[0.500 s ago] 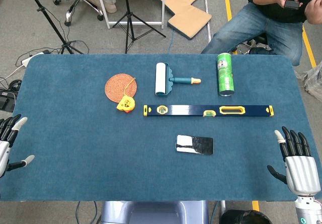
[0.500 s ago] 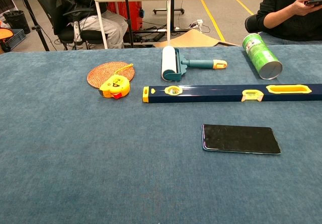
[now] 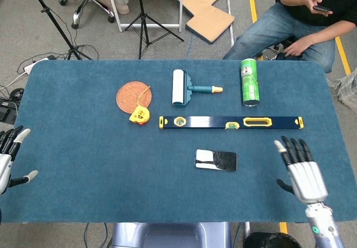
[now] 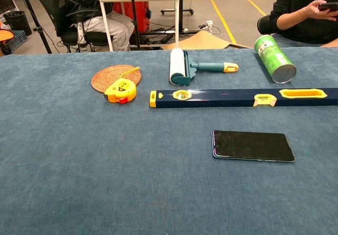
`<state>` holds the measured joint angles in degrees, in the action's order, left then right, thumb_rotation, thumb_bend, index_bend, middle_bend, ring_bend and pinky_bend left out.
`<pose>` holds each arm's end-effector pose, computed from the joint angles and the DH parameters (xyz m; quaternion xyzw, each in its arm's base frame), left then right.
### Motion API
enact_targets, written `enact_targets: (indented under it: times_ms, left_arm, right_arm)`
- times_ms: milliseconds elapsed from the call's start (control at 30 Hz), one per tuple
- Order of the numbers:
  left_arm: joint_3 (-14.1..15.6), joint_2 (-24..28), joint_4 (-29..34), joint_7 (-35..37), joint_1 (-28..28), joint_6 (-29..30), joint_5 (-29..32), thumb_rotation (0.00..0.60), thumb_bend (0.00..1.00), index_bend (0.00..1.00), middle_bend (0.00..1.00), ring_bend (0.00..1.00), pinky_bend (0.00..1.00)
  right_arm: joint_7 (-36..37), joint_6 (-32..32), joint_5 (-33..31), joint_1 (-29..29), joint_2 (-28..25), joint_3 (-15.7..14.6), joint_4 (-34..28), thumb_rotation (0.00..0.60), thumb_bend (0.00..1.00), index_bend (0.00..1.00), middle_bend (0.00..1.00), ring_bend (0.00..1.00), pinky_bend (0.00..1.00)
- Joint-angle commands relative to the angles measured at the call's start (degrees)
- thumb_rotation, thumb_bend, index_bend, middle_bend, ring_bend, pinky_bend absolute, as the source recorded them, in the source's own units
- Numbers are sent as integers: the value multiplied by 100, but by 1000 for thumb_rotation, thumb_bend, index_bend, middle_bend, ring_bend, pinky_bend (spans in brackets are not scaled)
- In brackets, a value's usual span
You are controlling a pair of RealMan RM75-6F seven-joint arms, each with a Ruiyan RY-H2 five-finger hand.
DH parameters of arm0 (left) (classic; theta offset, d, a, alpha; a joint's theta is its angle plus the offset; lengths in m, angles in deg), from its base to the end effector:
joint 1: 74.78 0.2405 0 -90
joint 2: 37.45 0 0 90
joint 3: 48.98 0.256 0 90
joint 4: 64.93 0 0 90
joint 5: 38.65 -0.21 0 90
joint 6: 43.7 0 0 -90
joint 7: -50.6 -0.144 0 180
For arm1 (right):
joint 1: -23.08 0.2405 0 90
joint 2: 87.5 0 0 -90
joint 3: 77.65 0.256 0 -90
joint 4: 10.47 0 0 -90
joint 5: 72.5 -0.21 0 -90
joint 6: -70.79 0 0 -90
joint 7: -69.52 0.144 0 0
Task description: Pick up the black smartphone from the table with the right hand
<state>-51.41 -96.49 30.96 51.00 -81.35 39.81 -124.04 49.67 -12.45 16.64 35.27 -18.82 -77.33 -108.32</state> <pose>-0.3031 0.1880 0.1775 -0.6071 -0.3843 -0.3813 0.5817 -0.2561 -0.2029 0.1141 0.6826 -0.2948 0.3666 0.5592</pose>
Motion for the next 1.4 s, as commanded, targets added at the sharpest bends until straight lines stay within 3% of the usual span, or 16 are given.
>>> enact_targets:
  times_ms: [33, 167, 300, 400, 600, 933, 1400]
  left_arm:
    - [-90, -73, -61, -135, -76, -160, 241, 600, 0, 0, 0, 0, 0]
    - [-144, -112, -103, -221, -96, -245, 439, 600, 0, 0, 0, 0, 0]
    - [-179, -142, -144, -278, -118, -313, 565, 600, 0, 0, 0, 0, 0]
    - [-201, -172, -176, -329, -146, -379, 653, 600, 0, 0, 0, 0, 0]
    - [-207, -223, -205, -420, -187, -469, 726, 600, 0, 0, 0, 0, 0]
    - [-202, -252, -189, -493, -191, -454, 722, 600, 0, 0, 0, 0, 0]
    - [-189, -256, -164, -525, -211, -479, 707, 600, 0, 0, 0, 0, 0]
  right_arm:
    - [-890, 1549, -705, 1104, 288, 603, -549, 600, 0, 50, 175, 0, 0]
    - [-1484, 2416, -1682, 1726, 813, 953, -461, 600, 0, 142, 218, 0, 0]
    - [-2038, 2792, -2466, 2128, 1353, 1084, -176, 600, 0, 196, 226, 0, 0]
    - [-2496, 2918, -3134, 2416, 1723, 1135, -15, 600, 0, 196, 235, 0, 0]
    - [-3105, 2760, -3783, 2750, 2190, 1124, 193, 600, 0, 196, 260, 0, 0]
    - [-3525, 2439, -4143, 2999, 2596, 967, 404, 600, 0, 250, 281, 0, 0]
    - [-3581, 2047, -4292, 3021, 2789, 704, 537, 600, 0, 285, 265, 0, 0]
